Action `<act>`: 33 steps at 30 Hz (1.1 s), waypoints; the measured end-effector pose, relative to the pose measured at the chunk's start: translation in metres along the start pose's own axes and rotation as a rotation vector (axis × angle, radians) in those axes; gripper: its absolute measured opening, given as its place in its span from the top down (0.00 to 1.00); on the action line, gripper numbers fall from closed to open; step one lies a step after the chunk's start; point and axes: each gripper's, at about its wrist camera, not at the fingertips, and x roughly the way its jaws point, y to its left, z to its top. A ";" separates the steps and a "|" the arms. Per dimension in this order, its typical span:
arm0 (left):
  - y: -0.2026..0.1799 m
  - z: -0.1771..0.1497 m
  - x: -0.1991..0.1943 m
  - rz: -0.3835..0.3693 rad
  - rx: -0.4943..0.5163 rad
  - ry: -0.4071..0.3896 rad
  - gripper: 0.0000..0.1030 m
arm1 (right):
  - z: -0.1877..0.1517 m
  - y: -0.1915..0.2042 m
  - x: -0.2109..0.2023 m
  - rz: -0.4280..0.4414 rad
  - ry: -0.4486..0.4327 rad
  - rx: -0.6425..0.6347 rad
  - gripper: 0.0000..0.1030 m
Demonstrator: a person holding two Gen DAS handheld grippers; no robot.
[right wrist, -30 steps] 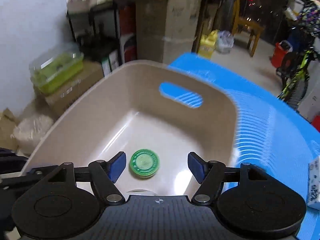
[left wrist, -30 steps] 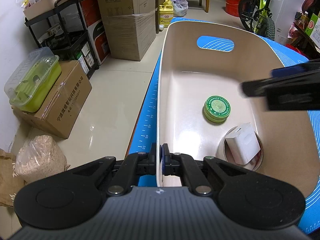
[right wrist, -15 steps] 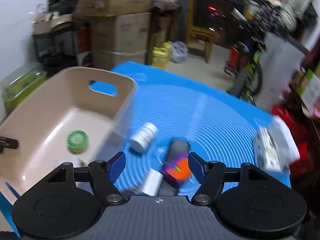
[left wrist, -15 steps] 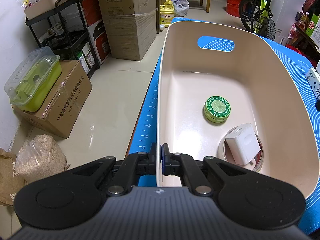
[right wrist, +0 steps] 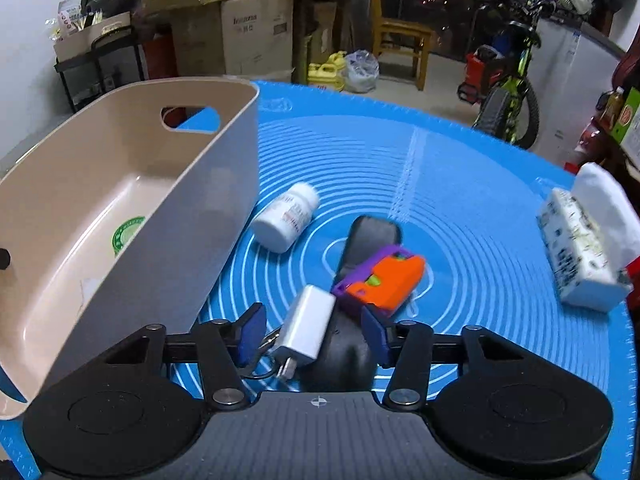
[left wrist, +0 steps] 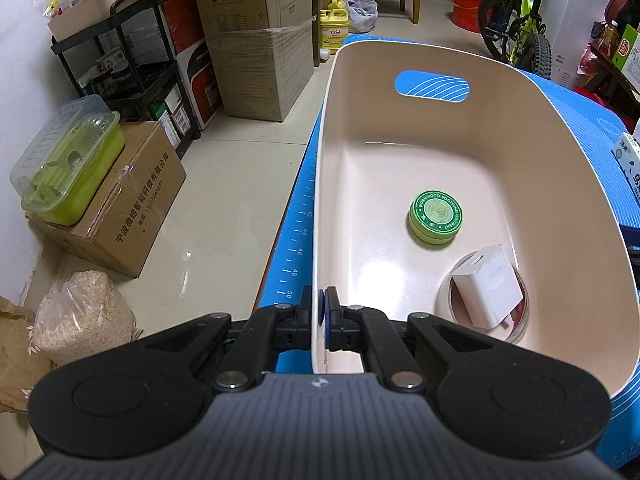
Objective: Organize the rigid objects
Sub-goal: 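Grasp the small white plug charger with the right gripper and lift it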
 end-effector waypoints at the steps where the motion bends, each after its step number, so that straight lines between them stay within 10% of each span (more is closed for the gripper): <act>1: -0.001 0.000 0.000 0.000 0.000 0.000 0.94 | -0.001 0.001 0.004 0.003 0.006 -0.001 0.42; 22: -0.001 0.000 0.001 0.005 0.004 -0.001 0.93 | -0.001 0.018 0.026 -0.029 0.003 -0.016 0.70; 33: -0.001 0.000 0.001 0.005 0.004 -0.001 0.93 | 0.025 0.011 -0.031 -0.019 -0.161 0.062 0.70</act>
